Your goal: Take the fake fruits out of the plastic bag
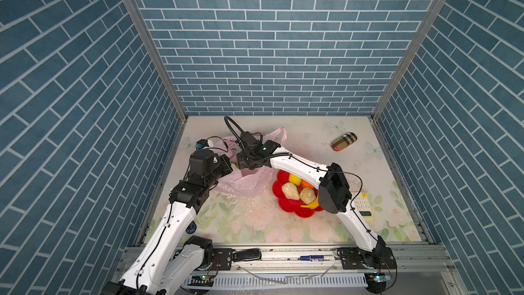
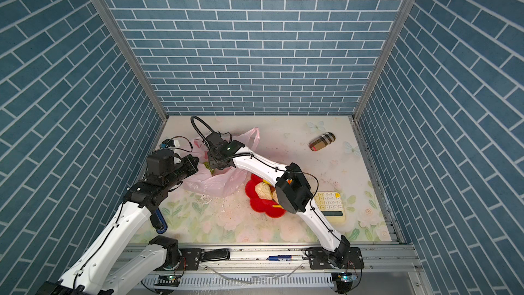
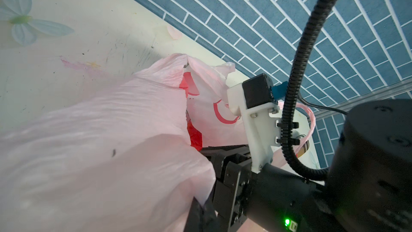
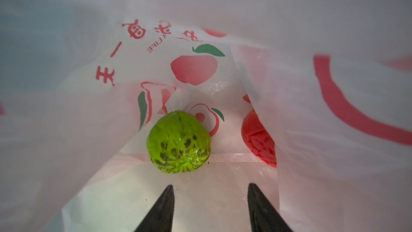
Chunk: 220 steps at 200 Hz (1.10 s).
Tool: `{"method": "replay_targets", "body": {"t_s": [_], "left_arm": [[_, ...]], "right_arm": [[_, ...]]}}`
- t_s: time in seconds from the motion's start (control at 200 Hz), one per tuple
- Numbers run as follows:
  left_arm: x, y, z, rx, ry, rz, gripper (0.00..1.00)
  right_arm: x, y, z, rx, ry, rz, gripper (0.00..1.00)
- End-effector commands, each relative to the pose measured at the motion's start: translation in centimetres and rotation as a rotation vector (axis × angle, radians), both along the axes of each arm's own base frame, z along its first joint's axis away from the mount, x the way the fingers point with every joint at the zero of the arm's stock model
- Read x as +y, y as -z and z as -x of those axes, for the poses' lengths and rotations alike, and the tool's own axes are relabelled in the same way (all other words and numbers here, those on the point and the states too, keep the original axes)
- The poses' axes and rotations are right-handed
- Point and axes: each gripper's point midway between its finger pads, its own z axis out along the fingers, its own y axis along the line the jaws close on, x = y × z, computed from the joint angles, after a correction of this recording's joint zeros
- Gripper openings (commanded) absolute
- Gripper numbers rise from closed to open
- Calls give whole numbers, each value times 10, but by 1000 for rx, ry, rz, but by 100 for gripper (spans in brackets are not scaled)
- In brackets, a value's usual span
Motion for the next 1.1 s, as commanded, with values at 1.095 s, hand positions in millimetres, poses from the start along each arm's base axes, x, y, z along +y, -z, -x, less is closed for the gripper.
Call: {"method": "replay_targets", "body": {"t_s": [1.095], "left_arm": [[48, 121, 73, 247, -178, -111, 2]], "right_arm": [[44, 19, 24, 31, -258, -97, 70]]}}
